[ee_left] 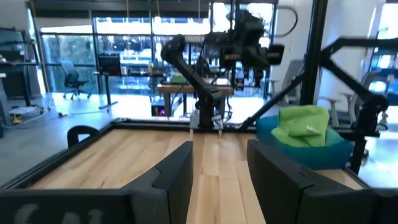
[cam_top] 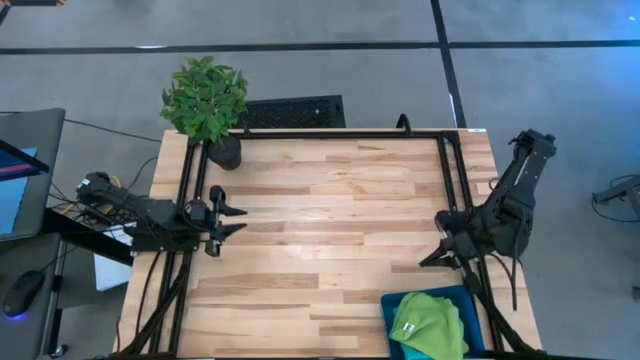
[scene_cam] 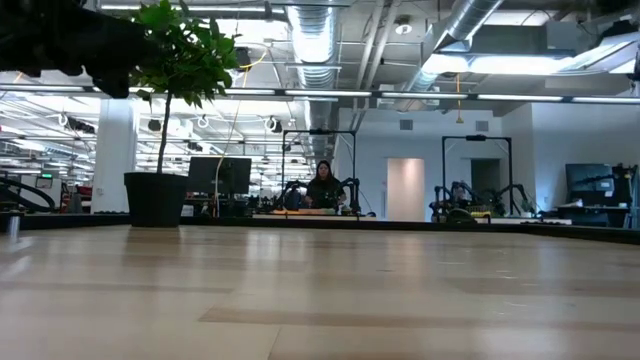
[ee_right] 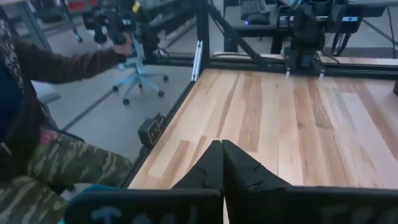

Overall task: Fold microfiber towels
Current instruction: Return to Home Position

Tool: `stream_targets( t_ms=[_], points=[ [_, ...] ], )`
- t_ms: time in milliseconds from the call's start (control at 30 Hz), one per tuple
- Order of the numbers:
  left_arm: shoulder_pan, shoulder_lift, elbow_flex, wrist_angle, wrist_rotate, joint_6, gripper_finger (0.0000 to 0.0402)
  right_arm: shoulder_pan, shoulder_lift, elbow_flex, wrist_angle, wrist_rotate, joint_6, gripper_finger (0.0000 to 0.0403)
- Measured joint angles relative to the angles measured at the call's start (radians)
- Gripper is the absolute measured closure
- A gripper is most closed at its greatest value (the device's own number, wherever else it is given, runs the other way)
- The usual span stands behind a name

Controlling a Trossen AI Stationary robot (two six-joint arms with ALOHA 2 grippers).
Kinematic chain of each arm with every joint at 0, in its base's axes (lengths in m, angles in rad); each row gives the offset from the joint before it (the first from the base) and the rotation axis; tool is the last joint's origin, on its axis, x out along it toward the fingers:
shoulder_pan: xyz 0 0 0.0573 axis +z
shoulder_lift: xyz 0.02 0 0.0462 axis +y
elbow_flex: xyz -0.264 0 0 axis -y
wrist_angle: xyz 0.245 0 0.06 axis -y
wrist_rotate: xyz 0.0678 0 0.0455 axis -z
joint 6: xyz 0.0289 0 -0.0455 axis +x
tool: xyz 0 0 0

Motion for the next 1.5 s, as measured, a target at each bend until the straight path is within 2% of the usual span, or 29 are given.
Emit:
stream_targets(
  t_ms=[167, 533, 867, 1267, 1433, 1500],
  points=[
    [0.000, -0.170, -0.032, -0.116, 0.001, 0.003, 0.0259, 0.000, -0.083, -0.073, 0.044, 0.002, -0.005, 0.0387],
    [-0.001, -0.167, -0.031, -0.167, 0.039, -0.019, 0.0259, 0.000, -0.209, -0.243, 0.196, 0.002, -0.110, 0.0385],
    [-0.001, -0.167, -0.031, -0.174, 0.039, -0.024, 0.0259, 0.000, -0.403, -0.451, 0.366, -0.001, -0.145, 0.0390],
    [-0.001, -0.167, -0.031, -0.187, 0.041, -0.011, 0.0259, 0.000, -0.621, -0.604, 0.390, -0.001, -0.241, 0.0390],
    [-0.001, -0.167, -0.031, -0.188, 0.041, -0.011, 0.0259, -0.004, -0.651, -0.605, 0.409, -0.009, -0.353, 0.0387],
    [-0.001, -0.167, -0.031, -0.189, 0.037, -0.011, 0.0259, -0.009, -0.647, -0.605, 0.408, 0.019, -0.378, 0.0390]
  ],
)
